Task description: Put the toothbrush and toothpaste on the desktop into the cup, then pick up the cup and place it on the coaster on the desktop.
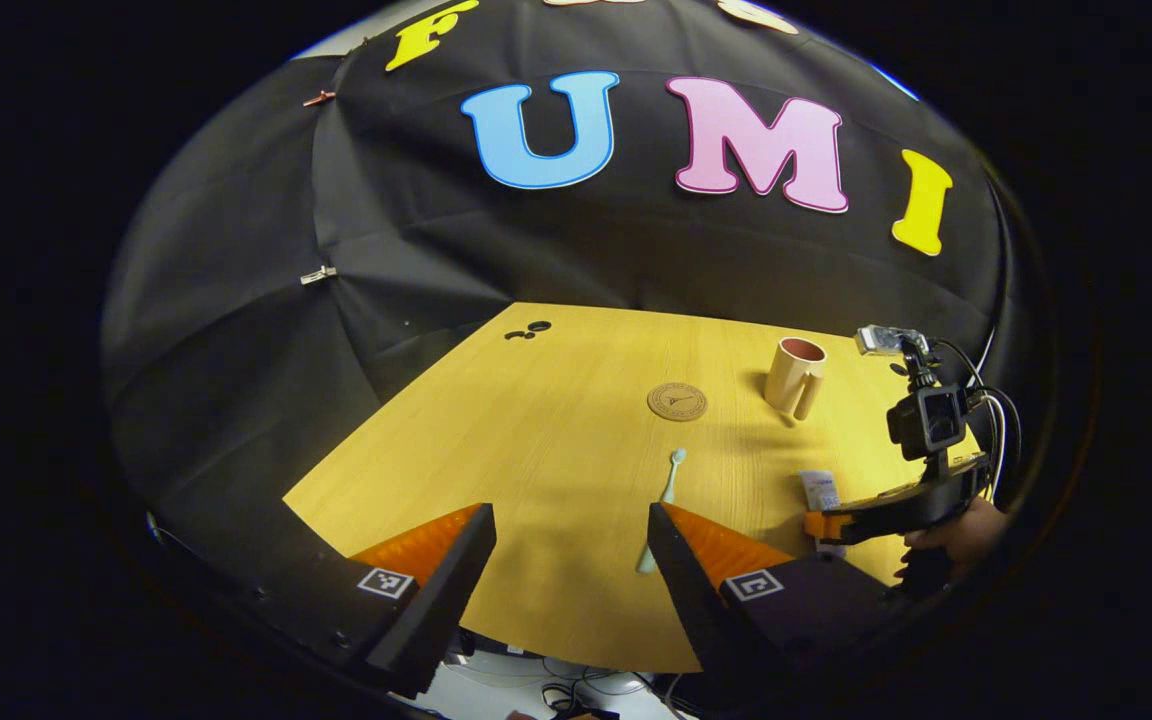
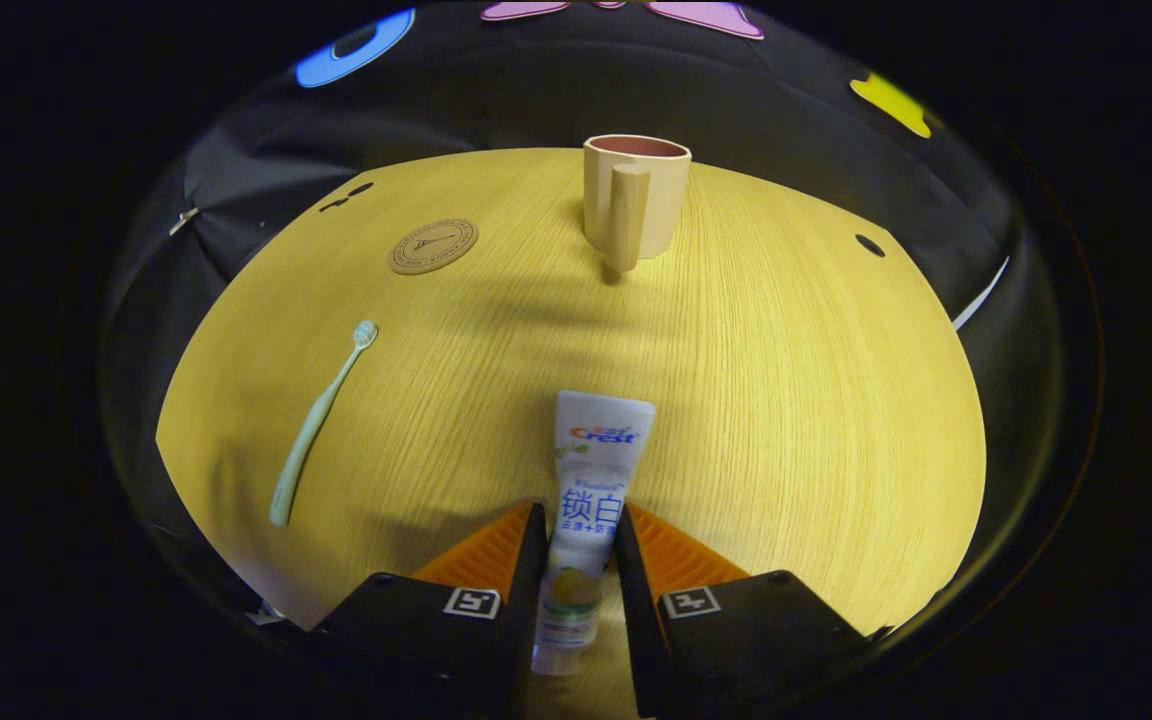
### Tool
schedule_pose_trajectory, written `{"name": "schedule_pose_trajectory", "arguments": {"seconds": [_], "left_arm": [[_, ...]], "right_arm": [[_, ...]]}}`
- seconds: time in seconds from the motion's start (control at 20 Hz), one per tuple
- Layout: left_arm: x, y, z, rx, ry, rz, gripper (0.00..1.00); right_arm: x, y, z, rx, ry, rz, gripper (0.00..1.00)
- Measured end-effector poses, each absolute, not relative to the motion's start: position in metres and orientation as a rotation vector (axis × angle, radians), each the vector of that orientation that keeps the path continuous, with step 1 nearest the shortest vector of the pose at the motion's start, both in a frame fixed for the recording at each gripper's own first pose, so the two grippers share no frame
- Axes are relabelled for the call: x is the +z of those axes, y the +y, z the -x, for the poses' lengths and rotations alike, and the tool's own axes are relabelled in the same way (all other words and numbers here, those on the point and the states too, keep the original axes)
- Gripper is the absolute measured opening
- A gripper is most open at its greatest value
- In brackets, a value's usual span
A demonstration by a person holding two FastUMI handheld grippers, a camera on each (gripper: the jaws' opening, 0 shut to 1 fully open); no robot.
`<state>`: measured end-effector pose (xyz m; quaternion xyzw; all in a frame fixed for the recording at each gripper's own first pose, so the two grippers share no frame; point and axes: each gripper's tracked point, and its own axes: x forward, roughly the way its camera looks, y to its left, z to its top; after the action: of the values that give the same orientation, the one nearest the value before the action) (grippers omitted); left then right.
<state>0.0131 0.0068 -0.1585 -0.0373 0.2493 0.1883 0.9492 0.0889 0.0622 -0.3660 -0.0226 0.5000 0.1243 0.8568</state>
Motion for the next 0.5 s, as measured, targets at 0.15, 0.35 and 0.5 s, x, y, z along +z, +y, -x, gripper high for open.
{"name": "schedule_pose_trajectory", "arguments": {"seconds": [0.15, 0.35, 0.5], "left_arm": [[-0.162, 0.004, -0.02, 0.357, 0.516, 0.087, 0.97], [-0.173, 0.006, -0.039, 0.314, 0.54, 0.082, 0.97], [-0.186, 0.009, -0.06, 0.271, 0.583, 0.078, 0.97]], "right_arm": [[-0.365, 0.065, -0.089, 0.328, 1.057, 0.067, 0.3], [-0.363, 0.065, -0.088, 0.378, 1.05, 0.081, 0.26], [-0.362, 0.057, -0.088, 0.366, 1.07, 0.033, 0.26]]}}
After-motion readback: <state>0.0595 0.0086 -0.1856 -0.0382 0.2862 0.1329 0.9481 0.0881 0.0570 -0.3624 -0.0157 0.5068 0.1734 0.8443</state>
